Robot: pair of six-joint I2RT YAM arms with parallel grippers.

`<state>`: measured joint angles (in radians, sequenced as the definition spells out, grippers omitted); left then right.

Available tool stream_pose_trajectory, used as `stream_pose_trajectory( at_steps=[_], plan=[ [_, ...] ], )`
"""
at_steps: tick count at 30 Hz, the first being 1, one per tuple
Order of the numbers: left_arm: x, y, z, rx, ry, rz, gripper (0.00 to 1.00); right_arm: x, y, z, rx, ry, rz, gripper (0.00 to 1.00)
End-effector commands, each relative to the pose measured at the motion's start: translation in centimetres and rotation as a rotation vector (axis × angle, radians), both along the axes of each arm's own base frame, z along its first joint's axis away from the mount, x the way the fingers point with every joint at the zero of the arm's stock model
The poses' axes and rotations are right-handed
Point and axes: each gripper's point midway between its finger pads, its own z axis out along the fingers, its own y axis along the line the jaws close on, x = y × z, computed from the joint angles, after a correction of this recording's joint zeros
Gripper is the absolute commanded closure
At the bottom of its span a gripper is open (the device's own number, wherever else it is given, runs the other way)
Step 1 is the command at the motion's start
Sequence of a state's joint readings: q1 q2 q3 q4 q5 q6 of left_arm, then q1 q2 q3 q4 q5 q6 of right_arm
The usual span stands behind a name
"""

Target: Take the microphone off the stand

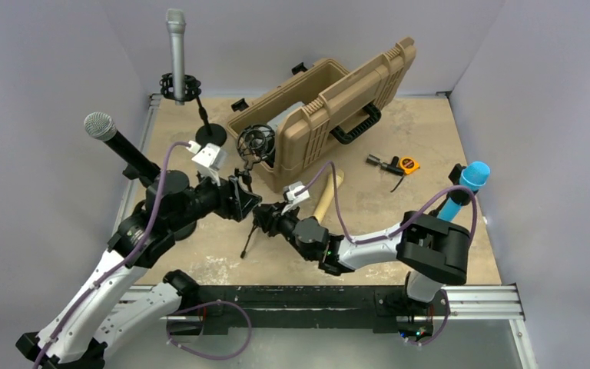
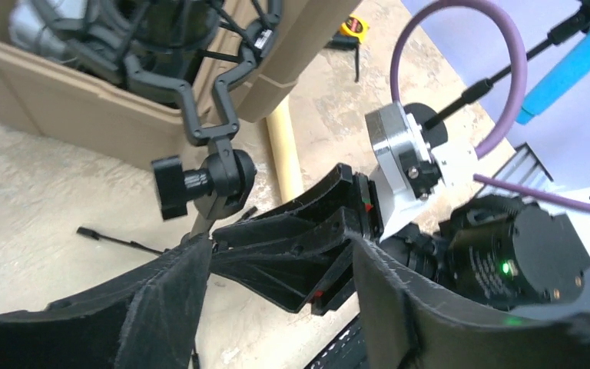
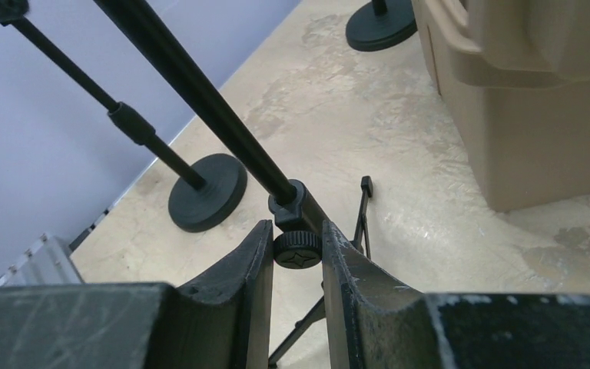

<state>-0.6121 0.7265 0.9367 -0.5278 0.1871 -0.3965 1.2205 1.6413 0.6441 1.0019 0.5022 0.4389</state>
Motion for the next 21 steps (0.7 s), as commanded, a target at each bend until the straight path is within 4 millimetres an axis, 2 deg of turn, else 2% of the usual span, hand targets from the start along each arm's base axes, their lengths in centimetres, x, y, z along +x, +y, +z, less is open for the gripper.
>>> stream_pose_trajectory(
  at_steps=[1,3,5,9,12,15,16,19,21],
  plan=[
    [0.2,2.7,1.5,0.015,-0.066,0.127,0.27,0.7,-1.6,-4.4,-0.235,0.013,-0.170,1.00],
    [0.2,3.1,2.3,0.007,-0.079,0.143,0.19,0.3,-1.3,-4.1,-0.209,0.012,-0.137,1.00],
    [0.2,3.0,3.1,0.000,-0.073,0.147,0.15,-0.4,-0.9,-3.2,-0.173,-0.002,-0.088,1.00],
    [0.9,3.0,4.5,-0.016,-0.067,0.173,0.14,-1.7,-0.1,-1.1,-0.092,-0.032,0.021,1.00],
    [1.5,1.9,4.7,-0.045,-0.063,0.121,0.14,-3.0,0.8,0.4,-0.029,-0.059,0.182,0.99],
    [2.2,0.6,4.3,-0.083,-0.028,0.060,0.19,-4.2,0.5,2.7,0.074,-0.094,0.379,0.85],
    [2.4,0.5,4.1,-0.089,-0.015,0.053,0.22,-4.0,0.0,3.3,0.095,-0.106,0.415,0.79],
    [2.8,0.0,3.6,-0.094,-0.005,0.031,0.30,-4.7,-0.4,3.7,0.111,-0.093,0.519,0.56],
    [2.7,-0.5,3.6,-0.107,-0.017,-0.002,0.37,-4.8,-0.5,3.4,0.112,-0.055,0.553,0.45]
  ],
)
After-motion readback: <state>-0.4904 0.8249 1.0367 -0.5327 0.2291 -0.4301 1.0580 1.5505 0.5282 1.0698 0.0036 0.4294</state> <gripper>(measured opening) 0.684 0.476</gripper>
